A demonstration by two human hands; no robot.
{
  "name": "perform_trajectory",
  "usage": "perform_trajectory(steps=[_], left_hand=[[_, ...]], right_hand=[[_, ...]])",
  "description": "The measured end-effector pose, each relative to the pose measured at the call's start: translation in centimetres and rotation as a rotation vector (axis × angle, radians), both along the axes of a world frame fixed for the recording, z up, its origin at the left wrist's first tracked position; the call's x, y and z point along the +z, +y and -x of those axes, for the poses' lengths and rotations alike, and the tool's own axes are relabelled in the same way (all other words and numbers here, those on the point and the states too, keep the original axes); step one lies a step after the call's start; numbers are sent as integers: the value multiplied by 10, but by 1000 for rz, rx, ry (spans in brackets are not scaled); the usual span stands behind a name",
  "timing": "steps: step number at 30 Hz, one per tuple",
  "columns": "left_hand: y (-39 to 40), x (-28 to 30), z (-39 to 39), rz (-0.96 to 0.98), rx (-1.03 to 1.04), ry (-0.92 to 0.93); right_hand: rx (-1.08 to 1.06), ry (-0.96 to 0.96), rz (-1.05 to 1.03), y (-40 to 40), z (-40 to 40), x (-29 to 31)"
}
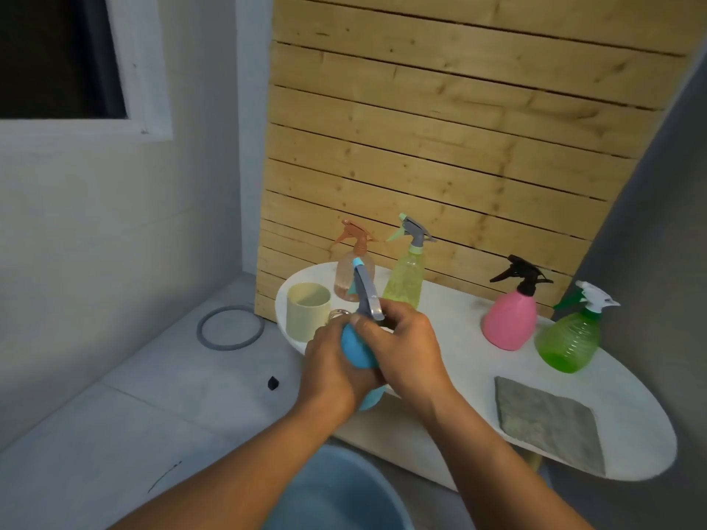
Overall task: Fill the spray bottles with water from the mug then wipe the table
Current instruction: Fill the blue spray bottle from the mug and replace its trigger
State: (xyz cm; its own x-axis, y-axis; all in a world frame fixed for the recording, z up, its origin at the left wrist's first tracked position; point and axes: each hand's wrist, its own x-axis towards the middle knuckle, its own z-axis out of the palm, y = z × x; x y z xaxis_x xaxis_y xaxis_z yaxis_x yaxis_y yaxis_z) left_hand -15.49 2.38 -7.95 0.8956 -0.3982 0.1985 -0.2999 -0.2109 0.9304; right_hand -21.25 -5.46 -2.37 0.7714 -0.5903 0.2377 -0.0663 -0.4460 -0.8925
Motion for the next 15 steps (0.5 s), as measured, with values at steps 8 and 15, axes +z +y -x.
perform_trajectory(steps=[8,15], left_hand=[[-79,-7,4,-1,72,-33],[-117,-29,-4,-106,205,-95]], right_hand=[[-91,76,33,-71,-1,4],[27,207,127,-101,-8,-3]])
